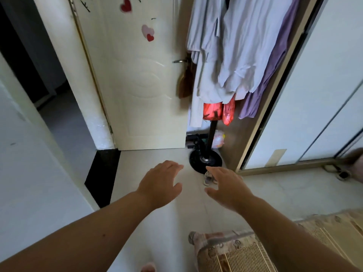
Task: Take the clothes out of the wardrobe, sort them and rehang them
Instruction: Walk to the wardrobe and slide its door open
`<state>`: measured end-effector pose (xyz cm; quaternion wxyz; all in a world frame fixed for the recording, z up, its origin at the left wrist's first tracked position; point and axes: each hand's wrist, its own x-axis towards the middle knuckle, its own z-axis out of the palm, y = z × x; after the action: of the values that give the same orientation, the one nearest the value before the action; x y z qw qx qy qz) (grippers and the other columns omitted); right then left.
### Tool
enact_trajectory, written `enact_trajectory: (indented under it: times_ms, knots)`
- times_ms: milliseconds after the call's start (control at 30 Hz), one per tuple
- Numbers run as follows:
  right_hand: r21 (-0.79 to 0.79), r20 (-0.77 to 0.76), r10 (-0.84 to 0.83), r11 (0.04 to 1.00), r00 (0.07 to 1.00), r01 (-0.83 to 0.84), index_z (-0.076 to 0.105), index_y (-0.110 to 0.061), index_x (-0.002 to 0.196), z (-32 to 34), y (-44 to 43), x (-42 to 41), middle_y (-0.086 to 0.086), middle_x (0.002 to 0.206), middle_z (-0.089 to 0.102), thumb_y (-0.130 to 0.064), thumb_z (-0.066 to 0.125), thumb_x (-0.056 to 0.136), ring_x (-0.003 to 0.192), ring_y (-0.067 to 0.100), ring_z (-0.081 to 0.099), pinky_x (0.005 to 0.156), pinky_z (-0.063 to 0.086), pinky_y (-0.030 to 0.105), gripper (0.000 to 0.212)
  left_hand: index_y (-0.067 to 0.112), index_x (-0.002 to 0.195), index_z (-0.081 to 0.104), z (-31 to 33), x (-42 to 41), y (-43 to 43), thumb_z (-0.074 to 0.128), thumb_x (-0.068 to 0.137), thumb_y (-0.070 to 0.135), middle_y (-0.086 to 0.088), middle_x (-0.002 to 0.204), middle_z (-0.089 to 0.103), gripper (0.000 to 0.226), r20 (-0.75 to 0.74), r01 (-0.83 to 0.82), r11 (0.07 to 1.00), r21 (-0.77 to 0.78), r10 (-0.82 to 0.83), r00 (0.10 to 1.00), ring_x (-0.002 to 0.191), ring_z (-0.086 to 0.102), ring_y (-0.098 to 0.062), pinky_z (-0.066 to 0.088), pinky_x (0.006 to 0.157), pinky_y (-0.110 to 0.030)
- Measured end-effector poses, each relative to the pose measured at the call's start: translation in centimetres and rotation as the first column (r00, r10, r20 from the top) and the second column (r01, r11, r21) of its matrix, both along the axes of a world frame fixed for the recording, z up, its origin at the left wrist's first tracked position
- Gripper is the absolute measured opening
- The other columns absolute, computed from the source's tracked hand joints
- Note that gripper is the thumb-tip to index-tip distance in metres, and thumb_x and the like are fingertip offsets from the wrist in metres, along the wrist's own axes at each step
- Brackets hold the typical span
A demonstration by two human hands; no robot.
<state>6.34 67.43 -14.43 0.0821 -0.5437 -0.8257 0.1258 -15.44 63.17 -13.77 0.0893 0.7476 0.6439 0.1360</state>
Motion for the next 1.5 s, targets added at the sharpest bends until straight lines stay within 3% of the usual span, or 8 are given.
enact_trajectory:
  times_ms: [300,533,900,1167,1500]
  knots:
    - [-0.039,-0.09,-0.234,0.972,0.968,0.231,0.03,-0.034,0.142,-0.5,12.8,-3.8,-0.007,0.141,0.046,-0.052,0.058,0.08,0.128,0.016,0.041,0.107,0.035,0.045,0.071,0.027,0.141,0.04,1.8,-3.4,17.7,0.052,0.086,0.036,0.008,0.141,0.043,0.057,-0.012,0.181,0.983,0.043,-0.18,0.984,0.128,0.041,-0.012,0.033,0.105,-0.029]
    - [-0.057,-0.09,-0.376,0.926,0.922,0.372,0.033,-0.036,0.141,-1.2,20.8,-0.5,-0.009,0.142,0.043,-0.047,0.058,0.081,0.131,0.016,0.038,0.107,0.031,0.044,0.066,0.024,0.139,0.042,0.7,1.3,28.4,0.055,0.086,0.031,0.005,0.14,0.045,0.056,0.051,0.323,0.946,0.019,-0.324,0.945,0.128,0.042,-0.015,0.036,0.106,-0.032]
    - [-0.065,-0.048,-0.591,0.806,0.805,0.588,0.028,-0.036,0.143,0.0,35.0,14.0,-0.007,0.147,0.036,-0.048,0.057,0.082,0.135,0.016,0.034,0.109,0.028,0.043,0.068,0.02,0.138,0.045,2.6,17.7,46.2,0.056,0.084,0.027,0.003,0.137,0.047,0.055,0.103,0.571,0.818,0.068,-0.575,0.812,0.127,0.041,-0.015,0.036,0.104,-0.031]
    - [-0.042,-0.003,-0.696,0.717,0.718,0.695,0.026,-0.035,0.144,0.5,38.9,22.9,-0.007,0.148,0.035,-0.047,0.053,0.085,0.134,0.015,0.034,0.107,0.03,0.04,0.066,0.022,0.14,0.041,2.9,29.2,53.4,0.054,0.088,0.03,0.003,0.142,0.044,0.055,0.099,0.698,0.711,0.083,-0.703,0.705,0.129,0.04,-0.014,0.034,0.102,-0.027]
    - [0.019,-0.001,-0.822,0.569,0.569,0.822,0.03,-0.033,0.143,1.5,46.6,36.6,-0.007,0.145,0.038,-0.044,0.056,0.085,0.131,0.016,0.038,0.105,0.032,0.039,0.065,0.025,0.141,0.04,2.1,46.1,63.9,0.054,0.086,0.032,0.004,0.14,0.043,0.057,0.131,0.817,0.574,0.062,-0.816,0.563,0.127,0.041,-0.016,0.039,0.102,-0.034]
